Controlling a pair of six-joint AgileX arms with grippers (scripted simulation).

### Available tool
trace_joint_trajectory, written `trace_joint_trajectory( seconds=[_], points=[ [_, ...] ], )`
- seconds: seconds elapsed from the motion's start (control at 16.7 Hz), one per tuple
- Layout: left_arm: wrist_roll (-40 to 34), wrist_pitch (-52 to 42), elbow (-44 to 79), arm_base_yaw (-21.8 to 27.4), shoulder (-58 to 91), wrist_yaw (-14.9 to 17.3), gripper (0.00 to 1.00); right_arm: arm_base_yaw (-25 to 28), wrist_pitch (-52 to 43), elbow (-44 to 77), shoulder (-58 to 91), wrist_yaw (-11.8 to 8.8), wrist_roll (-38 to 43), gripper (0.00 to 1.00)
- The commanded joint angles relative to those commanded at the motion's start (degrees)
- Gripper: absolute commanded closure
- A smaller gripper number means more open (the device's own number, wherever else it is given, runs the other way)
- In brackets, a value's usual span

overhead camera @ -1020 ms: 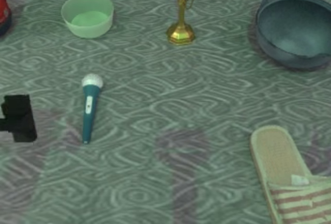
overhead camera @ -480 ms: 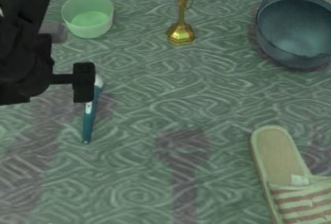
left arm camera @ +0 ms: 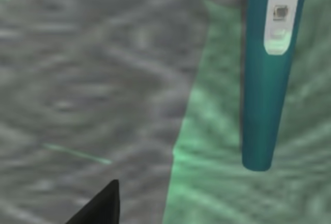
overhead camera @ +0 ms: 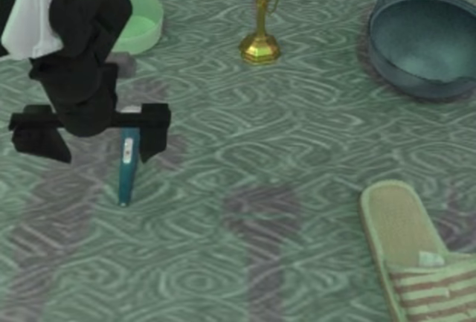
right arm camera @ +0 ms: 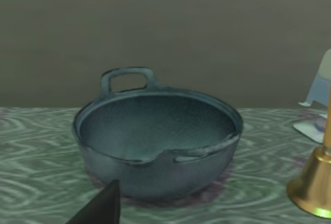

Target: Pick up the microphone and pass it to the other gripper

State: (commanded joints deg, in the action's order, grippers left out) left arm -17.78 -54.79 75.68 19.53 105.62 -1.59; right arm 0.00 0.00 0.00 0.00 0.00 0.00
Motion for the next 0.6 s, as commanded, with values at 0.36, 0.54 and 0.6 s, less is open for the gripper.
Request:
trace_joint_trajectory(
  seconds=[0.36, 0.54, 0.6],
  points=[
    [0.15, 1.03, -0.64, -0.26, 0.46, 0.03, 0.0, 0.0, 0.0, 0.0, 0.0, 0.0, 0.0, 0.0],
    [0.37, 6.68, -3.05, -0.29, 3.7, 0.05, 0.0, 0.0, 0.0, 0.0, 0.0, 0.0, 0.0, 0.0],
    [0.42, 9.45, -4.13, -0.33, 5.15, 0.06, 0.0, 0.0, 0.0, 0.0, 0.0, 0.0, 0.0, 0.0]
  ],
)
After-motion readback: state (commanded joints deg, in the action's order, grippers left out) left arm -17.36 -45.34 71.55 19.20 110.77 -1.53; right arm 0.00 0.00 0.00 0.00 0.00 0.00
